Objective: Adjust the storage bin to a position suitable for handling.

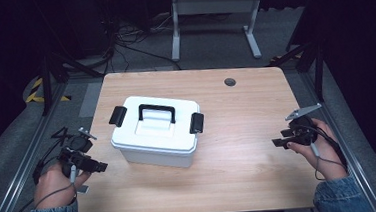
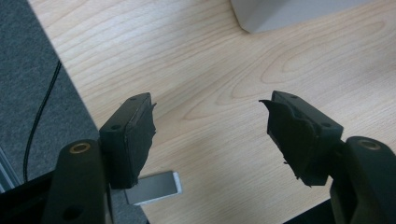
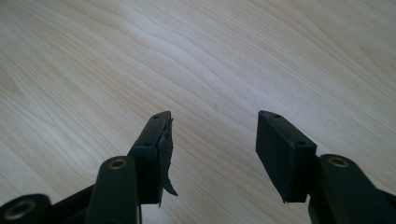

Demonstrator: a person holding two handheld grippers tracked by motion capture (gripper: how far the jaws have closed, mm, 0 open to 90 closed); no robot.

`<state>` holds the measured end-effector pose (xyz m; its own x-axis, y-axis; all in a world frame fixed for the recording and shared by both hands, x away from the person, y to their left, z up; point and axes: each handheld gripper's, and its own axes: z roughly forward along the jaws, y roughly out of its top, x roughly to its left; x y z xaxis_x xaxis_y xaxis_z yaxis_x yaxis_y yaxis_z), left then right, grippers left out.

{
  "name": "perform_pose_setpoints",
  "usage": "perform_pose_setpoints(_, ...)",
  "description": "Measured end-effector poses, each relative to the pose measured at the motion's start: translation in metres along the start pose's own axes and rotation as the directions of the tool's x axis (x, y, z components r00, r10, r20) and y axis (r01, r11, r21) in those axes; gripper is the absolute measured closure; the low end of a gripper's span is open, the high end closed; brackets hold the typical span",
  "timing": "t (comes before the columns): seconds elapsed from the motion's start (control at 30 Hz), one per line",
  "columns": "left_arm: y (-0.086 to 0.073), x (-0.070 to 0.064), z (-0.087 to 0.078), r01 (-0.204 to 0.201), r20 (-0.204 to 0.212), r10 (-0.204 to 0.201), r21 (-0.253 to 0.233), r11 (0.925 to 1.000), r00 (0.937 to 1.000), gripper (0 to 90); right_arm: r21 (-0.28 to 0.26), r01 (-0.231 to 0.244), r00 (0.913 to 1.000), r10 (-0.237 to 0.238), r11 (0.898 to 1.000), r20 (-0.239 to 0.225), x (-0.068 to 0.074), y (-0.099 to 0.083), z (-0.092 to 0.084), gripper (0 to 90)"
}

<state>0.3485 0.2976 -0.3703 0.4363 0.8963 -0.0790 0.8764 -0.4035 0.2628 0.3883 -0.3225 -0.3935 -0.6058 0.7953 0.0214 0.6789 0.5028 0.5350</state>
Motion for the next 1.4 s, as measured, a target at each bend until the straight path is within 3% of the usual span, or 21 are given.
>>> perform_pose_setpoints(0.17, 0.004, 0.002, -0.005, 0.019, -0.003, -0.019, -0.003, 0.9998, 0.9998, 32.4, -0.031, 0.032, 0.9992, -0.032, 0.999, -0.022, 0.005, 0.013, 0.001, 50.7)
perform_pose_setpoints(0.43, 0.012, 0.008, -0.002, 0.006, 0.001, -0.006, 0.01, 0.9999, 1.0, 32.3, -0.03, 0.069, 0.9968, -0.07, 0.997, -0.039, 0.009, 0.031, -0.006, 51.6)
perform_pose_setpoints(0.57, 0.017, 0.006, 0.001, 0.0, 0.034, 0.0, -0.002, 1.0, 0.9994, 34.7, -0.041, 0.078, 0.9964, -0.08, 0.996, -0.029, 0.012, 0.041, -0.007, 51.6)
perform_pose_setpoints(0.63, 0.02, 0.002, 0.002, -0.03, 0.055, 0.03, -0.002, 0.9995, 0.998, 34.6, -0.045, 0.092, 0.9953, -0.093, 0.995, -0.028, 0.017, 0.05, -0.006, 52.4)
perform_pose_setpoints(0.73, 0.02, 0.002, 0.001, -0.03, 0.049, 0.03, -0.004, 0.9995, 0.9983, 35.6, -0.03, 0.111, 0.9932, -0.112, 0.993, -0.031, 0.023, 0.062, -0.005, 52.1)
perform_pose_setpoints(0.77, 0.02, 0.003, 0.0, -0.027, 0.04, 0.027, -0.006, 0.9996, 0.9988, 36.9, -0.029, 0.137, 0.9896, -0.138, 0.99, -0.041, 0.028, 0.071, -0.006, 50.9)
perform_pose_setpoints(0.97, 0.017, 0.006, -0.003, -0.03, 0.05, 0.032, -0.025, 0.9992, 0.9982, 41.7, -0.034, 0.177, 0.9811, -0.179, 0.984, -0.073, 0.041, 0.091, -0.01, 48.1)
perform_pose_setpoints(1.0, 0.018, 0.006, -0.004, -0.029, 0.058, 0.03, -0.027, 0.9992, 0.9978, 42.8, -0.032, 0.166, 0.9825, -0.168, 0.986, -0.08, 0.043, 0.094, -0.012, 47.7)
perform_pose_setpoints(1.13, 0.019, 0.008, -0.006, -0.024, 0.11, 0.025, -0.016, 0.9996, 0.9936, 45.5, -0.058, 0.205, 0.9734, -0.209, 0.977, -0.093, 0.057, 0.112, -0.016, 47.0)
perform_pose_setpoints(1.27, 0.021, 0.01, -0.006, -0.029, 0.118, 0.029, -0.007, 0.9996, 0.9926, 51.7, -0.069, 0.228, 0.9652, -0.234, 0.971, -0.116, 0.067, 0.123, -0.018, 46.9)
perform_pose_setpoints(1.3, 0.022, 0.011, -0.005, -0.018, 0.141, 0.017, 0.003, 0.9998, 0.9898, 51.7, -0.074, 0.238, 0.9615, -0.246, 0.968, -0.123, 0.071, 0.128, -0.018, 46.6)
perform_pose_setpoints(1.37, 0.022, 0.013, -0.006, -0.002, 0.153, -0.001, 0.02, 0.9998, 0.9882, 53.1, -0.077, 0.257, 0.9556, -0.265, 0.963, -0.129, 0.077, 0.136, -0.018, 46.4)
perform_pose_setpoints(1.4, 0.021, 0.013, -0.006, -0.002, 0.143, 0.001, 0.004, 1.0, 0.9897, 55.7, -0.078, 0.263, 0.9535, -0.272, 0.962, -0.131, 0.08, 0.139, -0.019, 46.5)
